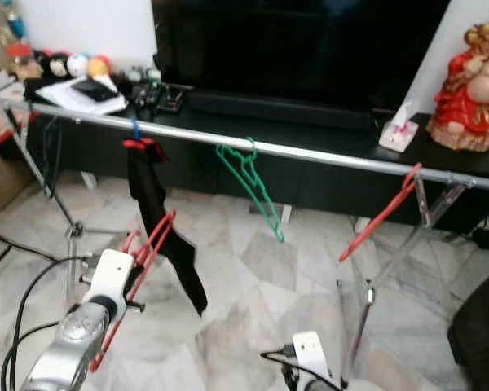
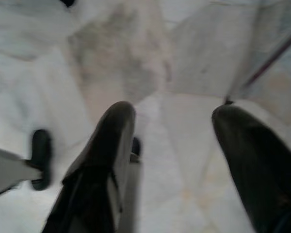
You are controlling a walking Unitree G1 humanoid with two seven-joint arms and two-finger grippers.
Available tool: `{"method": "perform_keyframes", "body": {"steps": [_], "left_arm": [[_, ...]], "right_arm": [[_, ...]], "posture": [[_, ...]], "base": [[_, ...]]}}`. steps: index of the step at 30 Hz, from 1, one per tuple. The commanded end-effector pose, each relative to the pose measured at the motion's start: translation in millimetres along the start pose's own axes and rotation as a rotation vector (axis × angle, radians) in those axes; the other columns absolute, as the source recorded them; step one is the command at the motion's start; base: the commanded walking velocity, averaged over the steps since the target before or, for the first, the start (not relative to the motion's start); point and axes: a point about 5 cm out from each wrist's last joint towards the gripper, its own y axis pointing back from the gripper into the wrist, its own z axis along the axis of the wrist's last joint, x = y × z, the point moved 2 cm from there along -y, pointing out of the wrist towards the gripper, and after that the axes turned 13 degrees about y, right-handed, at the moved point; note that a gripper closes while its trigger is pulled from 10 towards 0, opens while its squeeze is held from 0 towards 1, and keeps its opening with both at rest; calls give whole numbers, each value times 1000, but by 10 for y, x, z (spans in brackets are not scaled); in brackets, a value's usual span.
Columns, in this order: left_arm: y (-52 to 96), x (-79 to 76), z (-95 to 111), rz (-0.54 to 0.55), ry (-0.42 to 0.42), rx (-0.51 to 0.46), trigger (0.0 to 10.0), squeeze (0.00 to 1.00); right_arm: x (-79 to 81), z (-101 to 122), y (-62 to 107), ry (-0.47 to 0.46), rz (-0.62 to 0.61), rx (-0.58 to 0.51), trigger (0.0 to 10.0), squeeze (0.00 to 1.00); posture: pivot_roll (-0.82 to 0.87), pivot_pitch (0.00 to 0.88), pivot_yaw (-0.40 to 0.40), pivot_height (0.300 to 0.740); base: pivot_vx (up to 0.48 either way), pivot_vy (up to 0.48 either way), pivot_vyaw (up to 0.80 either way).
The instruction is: Hang hanger
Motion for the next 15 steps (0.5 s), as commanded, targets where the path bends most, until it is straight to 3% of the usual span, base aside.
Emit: {"method": "perform_keyframes", "body": {"steps": [1,15], "left_arm": [[-5,-29,35,-19,-16,-13,10000,0],[-18,-48,50,-19,-14,-16,10000,0]], "right_arm": [[-32,21,-1,-4,-11,-6,10000,0],[-23,25,-2,-9,2,-6,10000,0]], "posture": [[40,0,-58,740],[41,0,-60,740]], "base": [[360,0,0],[360,0,0]]}}
